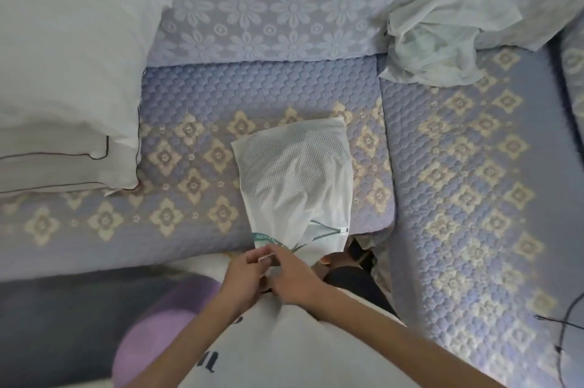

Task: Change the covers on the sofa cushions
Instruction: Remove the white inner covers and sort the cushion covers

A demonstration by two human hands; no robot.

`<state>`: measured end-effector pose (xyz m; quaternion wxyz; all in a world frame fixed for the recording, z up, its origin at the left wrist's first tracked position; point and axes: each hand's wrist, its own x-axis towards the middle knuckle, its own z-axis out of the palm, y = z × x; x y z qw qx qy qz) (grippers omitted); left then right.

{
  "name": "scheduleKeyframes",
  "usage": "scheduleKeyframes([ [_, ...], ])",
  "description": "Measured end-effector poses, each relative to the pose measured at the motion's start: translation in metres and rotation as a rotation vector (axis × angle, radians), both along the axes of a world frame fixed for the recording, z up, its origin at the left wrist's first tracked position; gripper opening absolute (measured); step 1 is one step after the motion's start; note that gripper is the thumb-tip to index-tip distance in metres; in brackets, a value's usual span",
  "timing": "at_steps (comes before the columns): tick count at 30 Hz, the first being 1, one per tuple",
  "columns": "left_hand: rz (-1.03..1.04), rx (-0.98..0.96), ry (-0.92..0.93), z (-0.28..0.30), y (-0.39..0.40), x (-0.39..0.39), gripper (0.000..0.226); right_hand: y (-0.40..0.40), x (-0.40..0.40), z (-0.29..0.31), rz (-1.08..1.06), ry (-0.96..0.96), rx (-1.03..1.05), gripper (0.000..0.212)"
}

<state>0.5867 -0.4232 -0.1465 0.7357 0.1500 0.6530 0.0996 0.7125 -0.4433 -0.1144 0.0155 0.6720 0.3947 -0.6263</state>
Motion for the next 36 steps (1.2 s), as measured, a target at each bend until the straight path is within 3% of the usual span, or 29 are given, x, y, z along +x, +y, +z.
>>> scheduleKeyframes([
  [3, 0.175, 0.014, 0.072, 0.0, 0.003, 0.001, 0.047, 0.008, -0.012, 0.003, 0.099, 0.002, 0.065, 0.047],
  [5, 0.271, -0.06, 0.006, 0.0, 0.007, 0.002, 0.038, 0.011, -0.01, 0.003, 0.068, -0.059, 0.071, 0.039],
  [8, 0.281, -0.207, -0.127, 0.005, 0.013, -0.001, 0.017, 0.012, -0.006, 0.004, -0.017, -0.12, 0.092, 0.036],
  [13, 0.34, -0.291, -0.153, 0.006, 0.019, -0.002, 0.023, 0.015, -0.001, 0.005, -0.035, -0.18, 0.196, 0.029],
  [19, 0.134, -0.297, -0.233, 0.012, 0.023, -0.003, 0.015, 0.025, 0.001, 0.016, 0.342, -0.367, 0.329, 0.024],
  [25, 0.251, -0.265, -0.228, 0.02, 0.023, 0.004, 0.026, 0.032, 0.005, 0.023, 0.576, -0.479, 0.428, 0.027],
  [30, 0.226, -0.24, -0.226, 0.03, 0.032, 0.012, 0.036, 0.042, 0.007, 0.035, 0.404, -0.503, 0.361, 0.026],
  [33, 0.133, -0.162, -0.154, 0.041, 0.045, 0.024, 0.042, 0.048, 0.003, 0.047, 0.347, -0.509, 0.404, 0.025],
  [36, 0.126, -0.085, -0.209, 0.043, 0.062, 0.031, 0.055, 0.055, 0.006, 0.059, 0.342, -0.574, 0.479, 0.027],
])
